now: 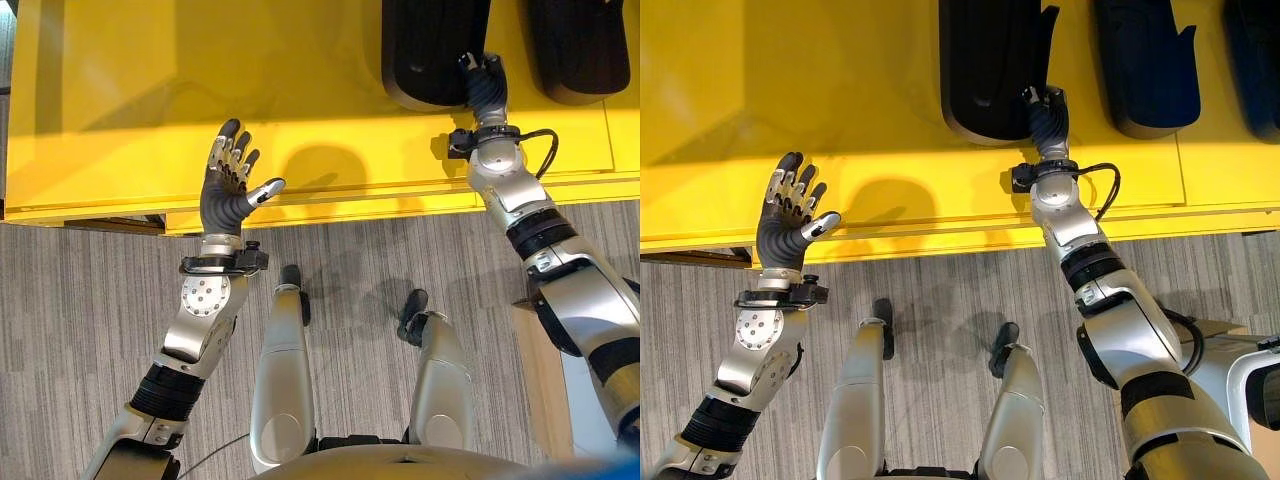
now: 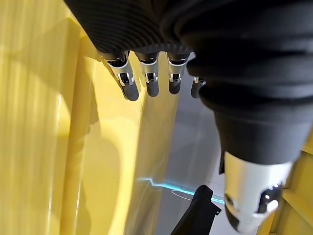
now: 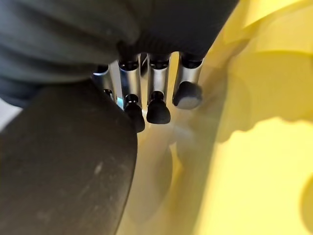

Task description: Move parts from the plastic box to the shelf.

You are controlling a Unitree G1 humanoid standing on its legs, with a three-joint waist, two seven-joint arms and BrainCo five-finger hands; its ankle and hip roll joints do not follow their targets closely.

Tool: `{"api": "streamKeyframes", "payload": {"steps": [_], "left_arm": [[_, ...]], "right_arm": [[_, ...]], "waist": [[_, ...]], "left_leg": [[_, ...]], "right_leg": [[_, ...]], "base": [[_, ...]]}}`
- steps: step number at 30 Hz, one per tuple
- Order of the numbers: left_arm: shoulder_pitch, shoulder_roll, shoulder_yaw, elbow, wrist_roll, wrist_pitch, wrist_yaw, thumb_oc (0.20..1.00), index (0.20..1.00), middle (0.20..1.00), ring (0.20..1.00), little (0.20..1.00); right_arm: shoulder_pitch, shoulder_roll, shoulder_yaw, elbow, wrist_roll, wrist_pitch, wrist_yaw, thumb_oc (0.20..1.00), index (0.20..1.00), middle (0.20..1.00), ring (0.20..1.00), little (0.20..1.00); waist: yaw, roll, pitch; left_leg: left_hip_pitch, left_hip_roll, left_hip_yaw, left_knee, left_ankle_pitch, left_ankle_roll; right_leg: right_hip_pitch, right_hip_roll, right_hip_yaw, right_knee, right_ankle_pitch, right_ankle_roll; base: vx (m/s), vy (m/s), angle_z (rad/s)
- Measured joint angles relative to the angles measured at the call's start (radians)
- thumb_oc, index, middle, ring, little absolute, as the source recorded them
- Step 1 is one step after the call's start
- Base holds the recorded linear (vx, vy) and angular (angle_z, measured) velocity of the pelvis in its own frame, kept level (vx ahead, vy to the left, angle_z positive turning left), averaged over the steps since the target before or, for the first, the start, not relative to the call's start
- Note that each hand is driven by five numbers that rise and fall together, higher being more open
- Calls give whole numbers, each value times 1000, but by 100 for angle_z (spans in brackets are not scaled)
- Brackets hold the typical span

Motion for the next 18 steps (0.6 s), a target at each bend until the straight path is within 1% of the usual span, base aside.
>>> {"api": "streamKeyframes", "payload": {"steps": [1,7,10,12,18], "left_arm": [[0,0,0,0,0,0,0,1000,1000,1000,1000,1000],[-1,0,1,1,0,-1,1,1000,1000,1000,1000,1000],[-9,0,4,6,0,-1,1,1000,1000,1000,1000,1000],[-10,0,4,6,0,-1,0,1000,1000,1000,1000,1000],[-27,-8,6,10,2,2,4,1000,1000,1000,1000,1000]], "right_arm": [[0,0,0,0,1,0,0,1000,1000,1000,1000,1000],[-1,18,-3,-11,42,-9,-2,1000,1000,1000,1000,1000],[32,40,-4,-113,80,-14,6,1000,1000,1000,1000,1000],[46,46,-2,-145,80,-15,7,1000,1000,1000,1000,1000],[157,51,-29,-335,78,-22,23,1000,1000,1000,1000,1000]], "waist": [[0,0,0],[0,0,0],[-4,0,0],[-4,0,0],[-6,0,1]], "left_leg": [[0,0,0,0,0,0],[-1,0,-2,0,0,0],[-3,0,-1,0,0,0],[-3,0,-2,0,0,0],[-7,0,-4,-2,0,1]], "right_leg": [[0,0,0,0,0,0],[0,0,-2,0,0,0],[0,0,-2,-3,0,0],[0,1,-3,-4,0,0],[-2,1,-4,-5,0,0]], "base": [[0,0,0],[0,0,0],[0,0,0],[0,0,0],[0,0,0]]}}
